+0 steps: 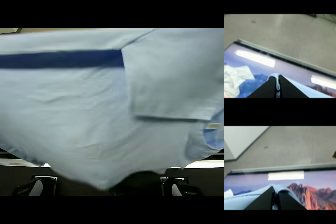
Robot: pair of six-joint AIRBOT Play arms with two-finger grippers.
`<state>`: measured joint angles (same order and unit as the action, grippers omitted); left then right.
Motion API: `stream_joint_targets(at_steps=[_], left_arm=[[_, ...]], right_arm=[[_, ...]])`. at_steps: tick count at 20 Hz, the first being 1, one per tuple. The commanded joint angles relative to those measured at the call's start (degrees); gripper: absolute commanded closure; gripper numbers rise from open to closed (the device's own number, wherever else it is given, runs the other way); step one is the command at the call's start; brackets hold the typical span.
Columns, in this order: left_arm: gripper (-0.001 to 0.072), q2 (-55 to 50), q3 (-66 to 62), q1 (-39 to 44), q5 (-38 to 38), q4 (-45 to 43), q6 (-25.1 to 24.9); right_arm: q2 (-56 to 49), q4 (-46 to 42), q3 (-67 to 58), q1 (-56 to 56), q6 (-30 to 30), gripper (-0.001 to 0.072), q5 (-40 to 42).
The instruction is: Fold the clothes and pants, and hang the long-sleeved shirts on hangers.
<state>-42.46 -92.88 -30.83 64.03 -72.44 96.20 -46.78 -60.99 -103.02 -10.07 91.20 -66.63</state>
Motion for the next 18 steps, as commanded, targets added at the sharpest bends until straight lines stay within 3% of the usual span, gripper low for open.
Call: stream_joint_targets(at_steps=[1, 6, 11, 13, 18], left_arm=[[0.0691, -12.48, 3.17, 4.04, 2.21, 2.75, -8.22], [0.0691, -37.2, 4.68, 10.43, -6.43, 0.09, -9.44], [0.0691, -52.81, 4.68, 14.36, -20.81, 0.44, -9.22], [0.0691, -56.83, 4.68, 15.02, -22.47, 0.46, -9.2], [0.069, -59.78, 4.7, 15.08, -14.19, -2.23, -9.27]], right_arm=[[-11.85, 2.54, 5.4, 0.04, 2.84, 0.0681, -2.69], [-31.17, 5.03, 17.77, 0.04, -2.1, 0.0681, 12.11], [-47.93, 9.42, 18.47, 0.04, -7.5, 0.0681, 25.16], [-51.91, 9.49, 18.47, 0.04, -7.5, 0.0681, 26.53], [-52.92, 4.48, 18.45, 0.02, -7.34, 0.0681, 18.4]])
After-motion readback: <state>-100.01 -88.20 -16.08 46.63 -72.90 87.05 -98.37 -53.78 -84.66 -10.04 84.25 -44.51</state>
